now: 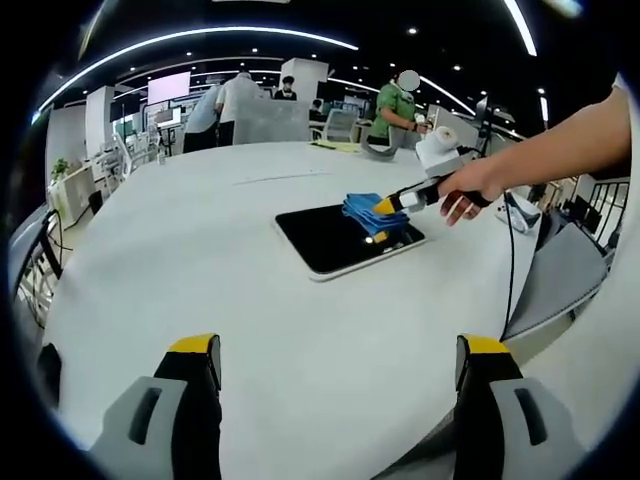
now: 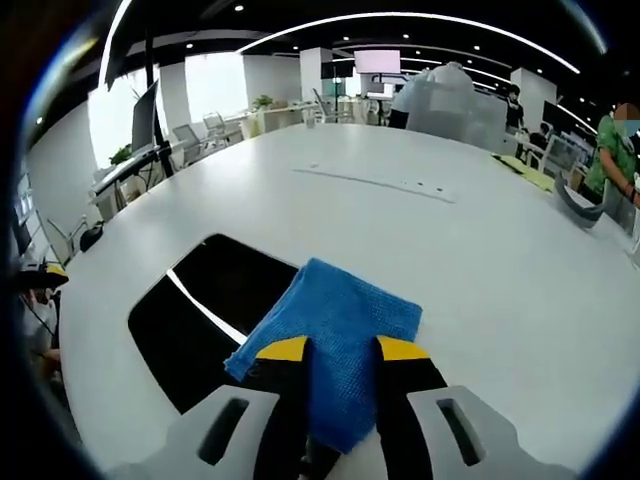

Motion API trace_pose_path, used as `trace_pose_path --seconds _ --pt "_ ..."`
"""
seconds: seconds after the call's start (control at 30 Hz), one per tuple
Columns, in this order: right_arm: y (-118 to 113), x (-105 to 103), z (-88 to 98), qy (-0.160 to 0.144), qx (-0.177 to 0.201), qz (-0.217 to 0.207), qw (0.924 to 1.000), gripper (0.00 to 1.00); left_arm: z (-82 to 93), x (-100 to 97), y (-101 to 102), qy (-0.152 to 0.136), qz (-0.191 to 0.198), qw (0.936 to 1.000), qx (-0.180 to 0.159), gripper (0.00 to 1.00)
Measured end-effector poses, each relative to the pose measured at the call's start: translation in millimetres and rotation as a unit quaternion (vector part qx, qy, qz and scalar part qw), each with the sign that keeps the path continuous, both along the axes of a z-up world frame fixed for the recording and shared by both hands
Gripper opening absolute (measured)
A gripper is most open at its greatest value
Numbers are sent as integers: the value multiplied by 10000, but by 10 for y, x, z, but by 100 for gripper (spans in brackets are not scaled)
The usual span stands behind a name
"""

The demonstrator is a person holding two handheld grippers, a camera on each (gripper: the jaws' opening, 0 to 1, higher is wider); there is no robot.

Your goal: Wipe the mirror surface with the cleaning cloth until all visible marks leave the cleaned area.

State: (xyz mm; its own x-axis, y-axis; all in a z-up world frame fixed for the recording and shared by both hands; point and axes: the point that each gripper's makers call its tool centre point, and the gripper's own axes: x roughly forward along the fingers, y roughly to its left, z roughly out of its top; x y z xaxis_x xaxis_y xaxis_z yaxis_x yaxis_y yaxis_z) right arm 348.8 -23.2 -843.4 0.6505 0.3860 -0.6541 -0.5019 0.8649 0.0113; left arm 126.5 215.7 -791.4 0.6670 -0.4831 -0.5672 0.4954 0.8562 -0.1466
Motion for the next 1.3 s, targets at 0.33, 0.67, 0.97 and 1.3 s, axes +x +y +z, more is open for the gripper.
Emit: trace_pose_path --seconds 0.33,0.67,0.97,1.3 --pt "-12 -113 -1 18 -4 -30 10000 22 6 -23 -91 -45 -73 10000 -31 98" --pt "-9 -173 -2 9 29 6 10000 22 -12 -112 -63 -22 -44 10000 -10 98" --pt "-11 -230 -1 -5 51 17 10000 22 27 -118 -63 -71 -43 10000 9 98" --pt "-13 -309 -2 32 22 86 10000 22 133 -129 -76 -152 -75 9998 105 98"
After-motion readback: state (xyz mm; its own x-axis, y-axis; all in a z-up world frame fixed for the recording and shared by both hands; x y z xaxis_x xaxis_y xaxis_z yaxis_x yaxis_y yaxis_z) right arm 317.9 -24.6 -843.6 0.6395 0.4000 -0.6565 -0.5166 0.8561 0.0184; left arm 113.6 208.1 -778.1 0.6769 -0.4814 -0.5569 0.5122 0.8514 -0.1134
